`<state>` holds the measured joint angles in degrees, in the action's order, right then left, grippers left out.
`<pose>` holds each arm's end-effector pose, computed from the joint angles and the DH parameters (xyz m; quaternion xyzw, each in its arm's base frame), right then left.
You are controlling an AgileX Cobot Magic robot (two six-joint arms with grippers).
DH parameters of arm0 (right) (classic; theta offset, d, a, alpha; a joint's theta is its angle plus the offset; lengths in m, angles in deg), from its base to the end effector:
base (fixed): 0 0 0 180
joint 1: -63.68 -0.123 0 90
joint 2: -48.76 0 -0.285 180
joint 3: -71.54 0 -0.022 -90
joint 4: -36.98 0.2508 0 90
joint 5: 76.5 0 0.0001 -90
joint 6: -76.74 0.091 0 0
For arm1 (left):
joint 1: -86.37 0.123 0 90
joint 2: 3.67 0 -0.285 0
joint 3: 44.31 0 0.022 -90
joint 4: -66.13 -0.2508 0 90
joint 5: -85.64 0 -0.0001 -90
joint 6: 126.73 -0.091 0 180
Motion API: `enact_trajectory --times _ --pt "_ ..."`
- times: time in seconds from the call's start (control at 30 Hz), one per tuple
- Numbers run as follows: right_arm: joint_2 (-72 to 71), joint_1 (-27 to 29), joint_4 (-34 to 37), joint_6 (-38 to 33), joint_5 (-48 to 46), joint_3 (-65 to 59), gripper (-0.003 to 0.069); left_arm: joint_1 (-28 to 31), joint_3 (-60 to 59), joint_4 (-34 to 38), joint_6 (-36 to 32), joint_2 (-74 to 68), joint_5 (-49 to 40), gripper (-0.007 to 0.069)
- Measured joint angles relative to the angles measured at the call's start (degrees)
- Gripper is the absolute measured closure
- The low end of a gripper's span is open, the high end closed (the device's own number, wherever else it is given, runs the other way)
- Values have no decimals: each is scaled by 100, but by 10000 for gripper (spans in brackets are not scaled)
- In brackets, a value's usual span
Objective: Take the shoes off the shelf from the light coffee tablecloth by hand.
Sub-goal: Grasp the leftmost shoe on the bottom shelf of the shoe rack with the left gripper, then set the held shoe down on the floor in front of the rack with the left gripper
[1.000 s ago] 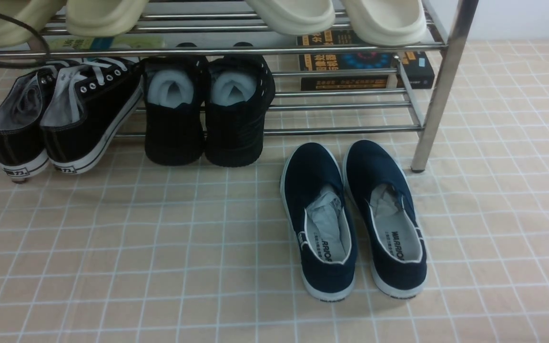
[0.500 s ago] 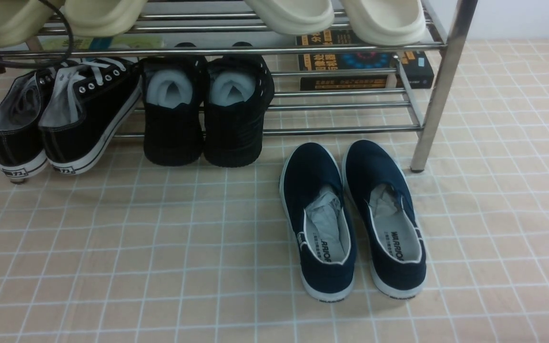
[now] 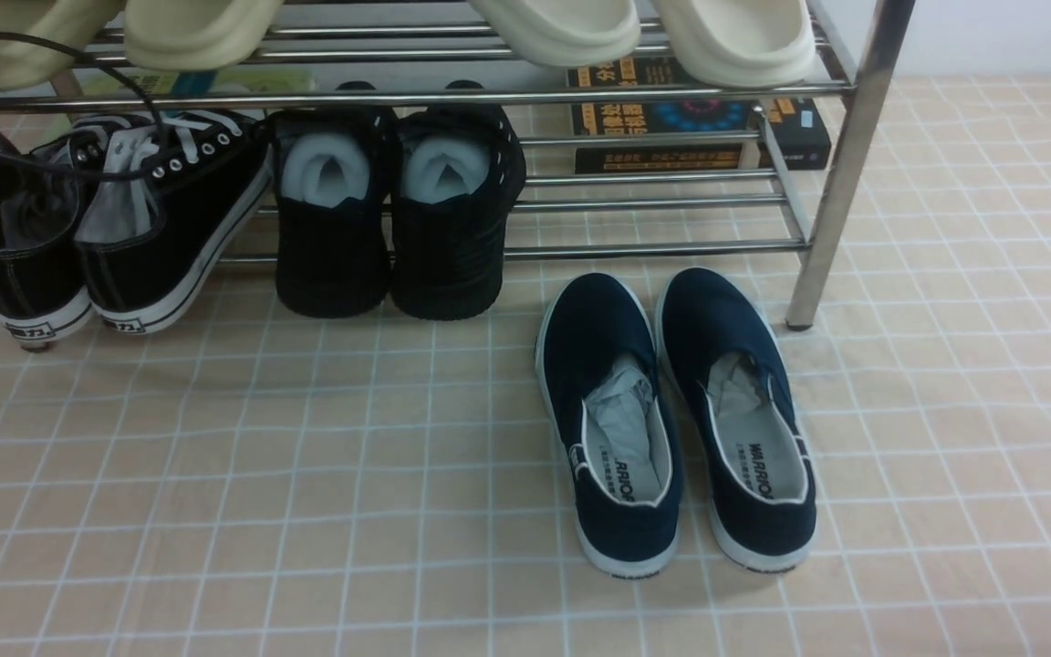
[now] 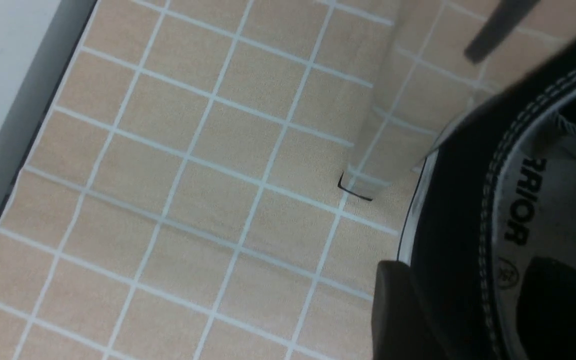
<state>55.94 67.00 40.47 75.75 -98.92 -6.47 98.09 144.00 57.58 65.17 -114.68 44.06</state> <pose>0.0520 -0.0009 0.1740 0.0323 0.8061 0.0038 0.5908 0.3946 0.0910 0.2821 -0.1572 0.9368 0.0637 0.3059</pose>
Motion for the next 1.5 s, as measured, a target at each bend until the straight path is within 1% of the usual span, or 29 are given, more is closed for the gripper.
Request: enact_trajectory --times 0.23,0.3,0.33,0.43,0.47,0.5,0.57,0.8,0.87,1.0,1.1,1.2,1.33,1.5 --pt "0 0 0 0 0 0 422 0 0 0 0 -159 125 275" --pt "0 0 0 0 0 0 422 0 8 0 5 -202 120 292" --pt "0 0 0 0 0 0 422 0 8 20 5 -249 96 321" --pt "0 0 0 0 0 0 422 0 8 96 11 -335 -52 454" --pt "0 0 0 0 0 0 422 -5 8 97 11 -365 -109 536" --pt "0 0 0 0 0 0 422 -5 8 97 11 -371 -153 575" --pt "0 0 0 0 0 0 422 -5 43 97 11 -364 -221 606" --pt "0 0 0 0 0 0 421 -5 168 -6 11 88 -1216 612" --pt "0 0 0 0 0 0 421 -5 175 -82 11 437 -1610 612" --pt "0 0 0 0 0 0 421 -5 182 -112 11 988 -2095 610" --pt "0 0 0 0 0 0 421 -5 182 -220 11 1300 -2401 610" --pt "0 0 0 0 0 0 421 -5 182 -512 96 1837 -2904 608" --pt "0 0 0 0 0 0 421 -5 111 -793 319 2266 -2920 606" --pt "0 0 -1 0 0 0 421 -5 -701 -892 676 2975 -2920 606"
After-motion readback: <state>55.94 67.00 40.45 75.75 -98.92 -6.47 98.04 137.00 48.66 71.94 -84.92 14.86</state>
